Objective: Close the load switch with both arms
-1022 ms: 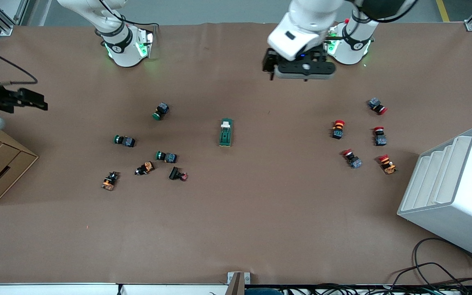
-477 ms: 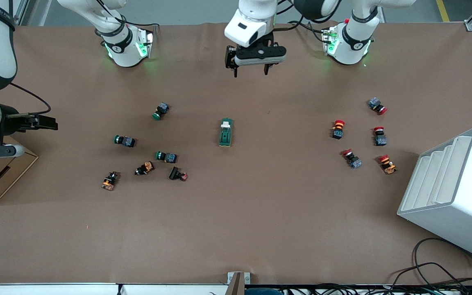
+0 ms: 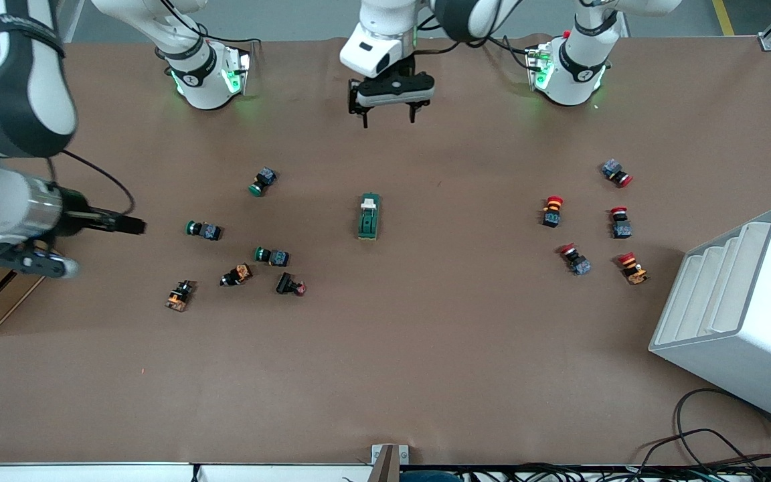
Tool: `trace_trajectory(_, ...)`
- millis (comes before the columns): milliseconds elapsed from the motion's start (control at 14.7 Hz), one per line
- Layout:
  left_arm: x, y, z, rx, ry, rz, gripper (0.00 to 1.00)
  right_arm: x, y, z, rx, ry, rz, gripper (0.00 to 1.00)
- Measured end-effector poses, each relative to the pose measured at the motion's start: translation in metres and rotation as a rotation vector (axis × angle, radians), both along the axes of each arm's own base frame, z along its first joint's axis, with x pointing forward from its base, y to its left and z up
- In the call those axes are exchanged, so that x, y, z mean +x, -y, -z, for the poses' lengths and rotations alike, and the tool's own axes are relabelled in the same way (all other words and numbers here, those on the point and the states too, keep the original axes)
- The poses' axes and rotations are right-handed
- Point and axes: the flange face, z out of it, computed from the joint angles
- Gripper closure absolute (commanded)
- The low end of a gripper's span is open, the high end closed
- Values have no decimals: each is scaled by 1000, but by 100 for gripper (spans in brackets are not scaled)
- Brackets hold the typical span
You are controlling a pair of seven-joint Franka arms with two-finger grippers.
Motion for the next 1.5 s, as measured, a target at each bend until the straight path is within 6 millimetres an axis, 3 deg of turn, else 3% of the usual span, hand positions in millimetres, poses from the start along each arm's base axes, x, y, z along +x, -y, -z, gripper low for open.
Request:
trace_trajectory(204,-27,28,43,31,77,-57,0,-1,-55,27,-7,7,161,0)
trace_trajectory(477,-66,55,112,31,215,-124,0,-15,-145,68,-3,34,338,0)
trace_trajectory(613,-81,58,148,22,294,-102,0,-25,-191,86,-7,47,400,0)
trace_trajectory(749,-93,55,181,15,357,-84,0,-36,-225,106,26,35,435,0)
trace_trajectory(1090,-135,40,255,-37,521,21,0,-65,-261,168,102,76,537,0)
trace_trajectory(1294,-132,31,285,-62,611,75,0,-85,-286,194,92,94,567,0)
trace_trajectory(1498,-124,27,304,-63,682,94,0,-99,-304,205,92,108,588,0)
